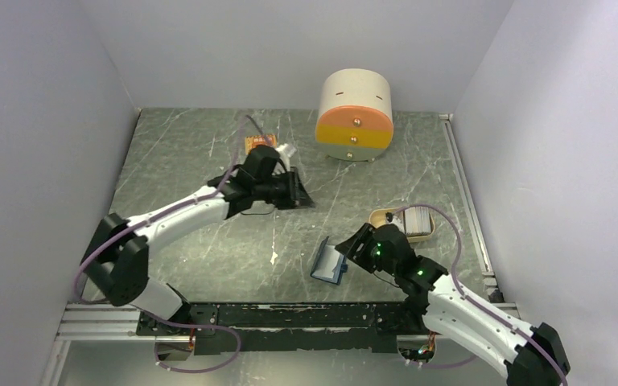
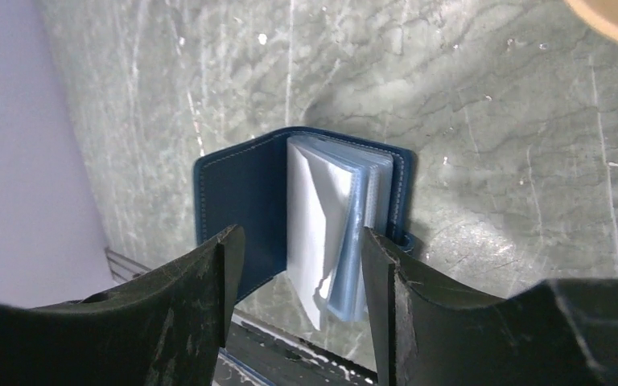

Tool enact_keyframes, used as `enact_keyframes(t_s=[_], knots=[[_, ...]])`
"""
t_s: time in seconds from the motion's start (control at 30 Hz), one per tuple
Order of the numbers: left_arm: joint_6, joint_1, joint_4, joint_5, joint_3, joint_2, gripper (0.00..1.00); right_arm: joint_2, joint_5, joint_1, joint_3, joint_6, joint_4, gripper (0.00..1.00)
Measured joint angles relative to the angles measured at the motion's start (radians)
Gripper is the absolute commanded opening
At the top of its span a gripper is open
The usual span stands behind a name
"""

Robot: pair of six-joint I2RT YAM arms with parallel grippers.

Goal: Put the credit cards into the card holder
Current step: Adjust the card holder at the center of the board.

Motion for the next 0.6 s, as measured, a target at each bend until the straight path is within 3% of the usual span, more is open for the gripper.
enact_keyframes(t_s=[0.1, 0.23, 0.5, 0.6], knots=[[0.021, 0.070, -0.071, -0.090, -0.048, -0.072, 0.09, 0.053, -0.014, 0.000, 0.000, -0.016, 0.014, 0.60], [0.047, 0.094, -0.108, -0.111, -0.156, -0.090, 0.09, 0.141, -0.043, 0.000, -0.003, -0.046, 0.069, 0.60], [-0.005, 0.113, 0.151, 0.043, -0.560, -0.174, 0.09, 0.347, -0.111, 0.018, -0.019, -0.084, 0.298, 0.58], [0.017, 0.122, 0.170, 0.057, -0.560, -0.201, 0.09, 0.460, -0.124, 0.056, 0.006, -0.081, 0.399, 0.57]])
